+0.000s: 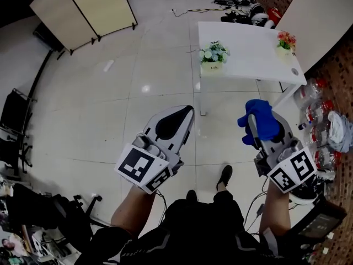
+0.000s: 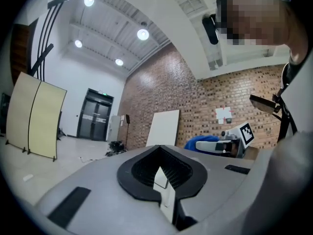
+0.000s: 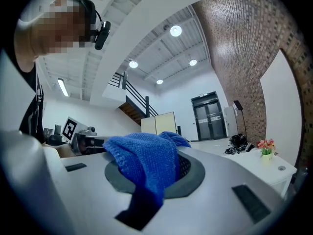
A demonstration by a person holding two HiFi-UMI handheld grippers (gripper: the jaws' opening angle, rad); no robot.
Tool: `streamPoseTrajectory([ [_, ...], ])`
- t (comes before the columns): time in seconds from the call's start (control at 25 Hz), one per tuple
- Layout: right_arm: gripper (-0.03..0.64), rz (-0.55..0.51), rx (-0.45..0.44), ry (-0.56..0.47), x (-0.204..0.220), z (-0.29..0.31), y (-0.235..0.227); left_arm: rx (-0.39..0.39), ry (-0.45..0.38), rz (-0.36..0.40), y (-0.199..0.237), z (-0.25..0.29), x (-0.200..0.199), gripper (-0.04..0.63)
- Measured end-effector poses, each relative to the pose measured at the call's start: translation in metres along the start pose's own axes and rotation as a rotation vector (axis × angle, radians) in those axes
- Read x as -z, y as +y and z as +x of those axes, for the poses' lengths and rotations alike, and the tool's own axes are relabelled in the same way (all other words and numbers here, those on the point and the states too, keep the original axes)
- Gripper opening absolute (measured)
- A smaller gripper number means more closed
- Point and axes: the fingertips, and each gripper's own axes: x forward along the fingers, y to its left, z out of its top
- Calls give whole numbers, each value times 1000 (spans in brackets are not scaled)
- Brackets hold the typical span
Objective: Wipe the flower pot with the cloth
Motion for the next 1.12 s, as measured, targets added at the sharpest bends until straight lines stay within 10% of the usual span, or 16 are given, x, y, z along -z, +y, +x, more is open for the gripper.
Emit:
streamPoseTrajectory([
  [1.12,74,-91,-4,46,-28,-133,62,-20,-8,-2,-120,-55,-15,5],
])
